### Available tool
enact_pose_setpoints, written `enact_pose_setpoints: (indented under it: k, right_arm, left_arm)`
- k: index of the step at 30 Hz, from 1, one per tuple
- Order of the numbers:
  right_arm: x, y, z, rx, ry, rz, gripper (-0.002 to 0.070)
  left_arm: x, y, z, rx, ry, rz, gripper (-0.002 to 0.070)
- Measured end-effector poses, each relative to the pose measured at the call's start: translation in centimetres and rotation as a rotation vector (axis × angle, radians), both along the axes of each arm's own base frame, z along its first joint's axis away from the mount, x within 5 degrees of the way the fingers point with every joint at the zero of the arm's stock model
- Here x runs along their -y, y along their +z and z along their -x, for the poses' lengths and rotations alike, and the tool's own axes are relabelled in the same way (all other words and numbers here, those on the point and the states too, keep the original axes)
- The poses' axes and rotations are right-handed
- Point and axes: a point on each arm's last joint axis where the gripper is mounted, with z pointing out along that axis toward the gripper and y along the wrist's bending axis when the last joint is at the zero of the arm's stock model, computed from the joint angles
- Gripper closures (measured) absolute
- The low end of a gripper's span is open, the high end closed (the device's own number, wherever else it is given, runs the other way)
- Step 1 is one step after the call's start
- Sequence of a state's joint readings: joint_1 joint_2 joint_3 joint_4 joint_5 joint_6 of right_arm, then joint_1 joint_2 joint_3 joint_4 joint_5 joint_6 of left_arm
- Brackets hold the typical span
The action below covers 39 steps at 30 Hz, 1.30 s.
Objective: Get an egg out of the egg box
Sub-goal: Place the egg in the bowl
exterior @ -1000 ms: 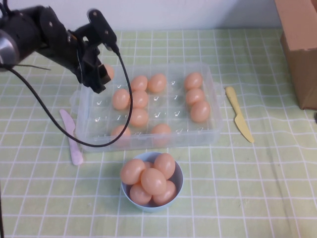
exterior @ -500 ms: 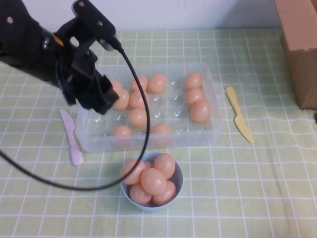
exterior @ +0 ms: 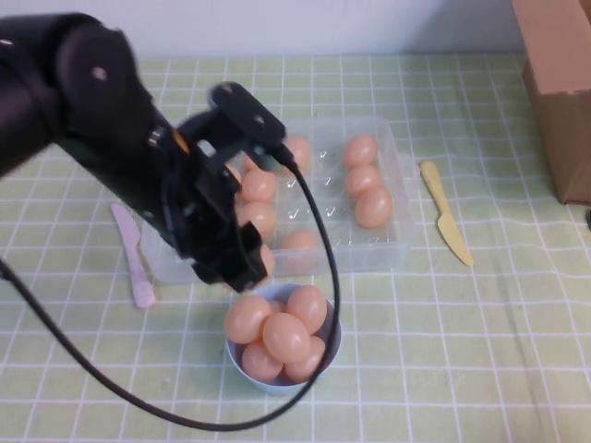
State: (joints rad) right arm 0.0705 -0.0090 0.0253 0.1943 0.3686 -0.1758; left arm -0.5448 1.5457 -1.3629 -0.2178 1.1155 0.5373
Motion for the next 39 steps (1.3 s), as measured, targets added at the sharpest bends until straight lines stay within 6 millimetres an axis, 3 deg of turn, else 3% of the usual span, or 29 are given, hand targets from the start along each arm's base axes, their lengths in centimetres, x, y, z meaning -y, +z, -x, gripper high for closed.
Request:
enact_pose_setpoints:
  k: [7,11,39]
  right_arm:
    - [0.0,0.0,0.0,0.002,0.0,0.0,0.0694]
    - [0.0,0.0,0.0,0.004,0.0,0.0,0.0694]
    - [0.0,0.0,0.0,0.004,0.0,0.0,0.0694]
  left_arm:
    - [2.6,-2.8,-0.5,-0.018,-0.096,-0.055,0.0351]
    - [2.9,-3.5,-0.7,-0.022,-0.107,-0.073,0.0351]
    - [2.9,-3.4,-1.3,0.047,-0.105,-0.083,0.0351]
